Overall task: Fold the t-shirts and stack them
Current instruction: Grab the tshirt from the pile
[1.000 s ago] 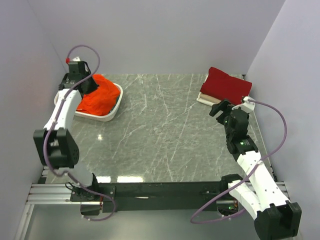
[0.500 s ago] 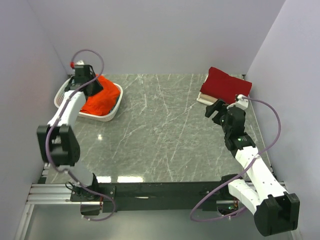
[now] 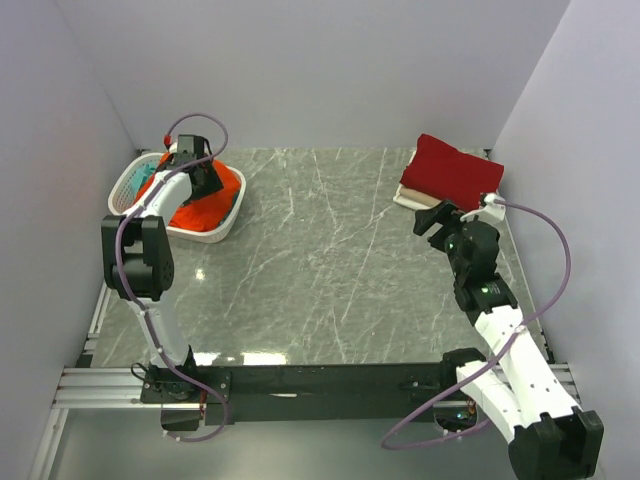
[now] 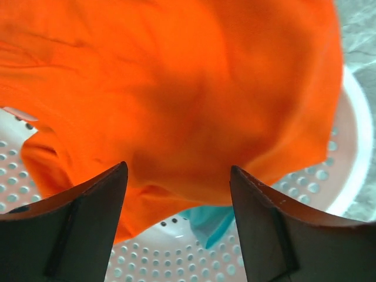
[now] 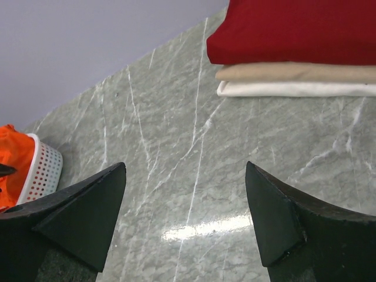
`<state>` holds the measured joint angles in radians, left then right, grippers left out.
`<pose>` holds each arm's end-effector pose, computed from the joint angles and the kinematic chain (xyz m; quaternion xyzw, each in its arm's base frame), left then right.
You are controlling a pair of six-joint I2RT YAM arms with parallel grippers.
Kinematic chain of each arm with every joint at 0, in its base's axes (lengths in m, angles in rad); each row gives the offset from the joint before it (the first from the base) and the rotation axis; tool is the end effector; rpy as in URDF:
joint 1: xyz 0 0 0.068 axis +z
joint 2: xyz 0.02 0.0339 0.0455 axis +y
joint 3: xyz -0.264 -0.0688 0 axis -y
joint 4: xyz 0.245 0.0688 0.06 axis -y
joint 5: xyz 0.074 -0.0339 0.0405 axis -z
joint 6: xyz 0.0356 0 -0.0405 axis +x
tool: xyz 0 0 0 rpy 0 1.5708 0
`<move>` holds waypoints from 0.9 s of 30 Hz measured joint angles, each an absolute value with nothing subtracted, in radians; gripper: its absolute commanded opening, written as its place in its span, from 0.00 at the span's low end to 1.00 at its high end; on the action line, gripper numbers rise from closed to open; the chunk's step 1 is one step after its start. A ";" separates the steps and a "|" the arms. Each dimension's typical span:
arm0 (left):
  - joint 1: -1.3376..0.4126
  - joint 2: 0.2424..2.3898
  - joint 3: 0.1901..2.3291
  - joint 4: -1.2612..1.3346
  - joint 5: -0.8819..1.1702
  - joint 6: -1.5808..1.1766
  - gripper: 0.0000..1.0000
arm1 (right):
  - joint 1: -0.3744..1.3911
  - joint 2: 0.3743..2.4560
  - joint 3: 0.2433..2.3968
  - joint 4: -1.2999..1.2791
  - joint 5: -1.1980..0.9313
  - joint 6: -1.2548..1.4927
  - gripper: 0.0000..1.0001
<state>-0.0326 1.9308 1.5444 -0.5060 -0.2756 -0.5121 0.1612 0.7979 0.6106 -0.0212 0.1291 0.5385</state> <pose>0.4306 -0.0043 0.2395 -0.2662 0.8965 0.0361 0.3523 0.1927 0.0267 0.2932 0.1853 0.7539 0.1683 0.6075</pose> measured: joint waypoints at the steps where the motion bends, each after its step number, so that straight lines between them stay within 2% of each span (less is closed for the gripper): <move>1: -0.033 1.931 1.541 -0.506 -0.288 -0.511 0.73 | 0.161 0.791 0.607 -0.022 0.131 0.539 0.88; 3: -0.034 1.938 1.541 -0.506 -0.302 -0.509 0.69 | 0.161 0.784 0.600 -0.025 0.137 0.539 0.88; 4: -0.035 1.945 1.541 -0.506 -0.307 -0.509 0.60 | 0.161 0.785 0.600 -0.031 0.138 0.539 0.88; 7: -0.035 1.965 1.540 -0.506 -0.313 -0.503 0.48 | 0.161 0.790 0.600 -0.036 0.141 0.538 0.88; 11: -0.036 1.970 1.525 -0.505 -0.313 -0.492 0.39 | 0.161 0.807 0.601 -0.036 0.141 0.538 0.88; 12: -0.036 1.973 1.525 -0.503 -0.314 -0.491 0.33 | 0.161 0.813 0.601 -0.036 0.141 0.538 0.88; 13: -0.036 1.977 1.525 -0.501 -0.313 -0.490 0.18 | 0.161 0.818 0.601 -0.036 0.140 0.538 0.88; 15: -0.036 1.986 1.525 -0.501 -0.313 -0.484 0.00 | 0.161 0.824 0.601 -0.036 0.137 0.539 0.88; 22: -0.036 1.967 1.515 -0.502 -0.299 -0.477 0.00 | 0.161 0.816 0.601 -0.040 0.140 0.541 0.88; 27: -0.036 1.869 1.511 -0.527 -0.258 -0.506 0.00 | 0.161 0.787 0.601 -0.046 0.157 0.537 0.88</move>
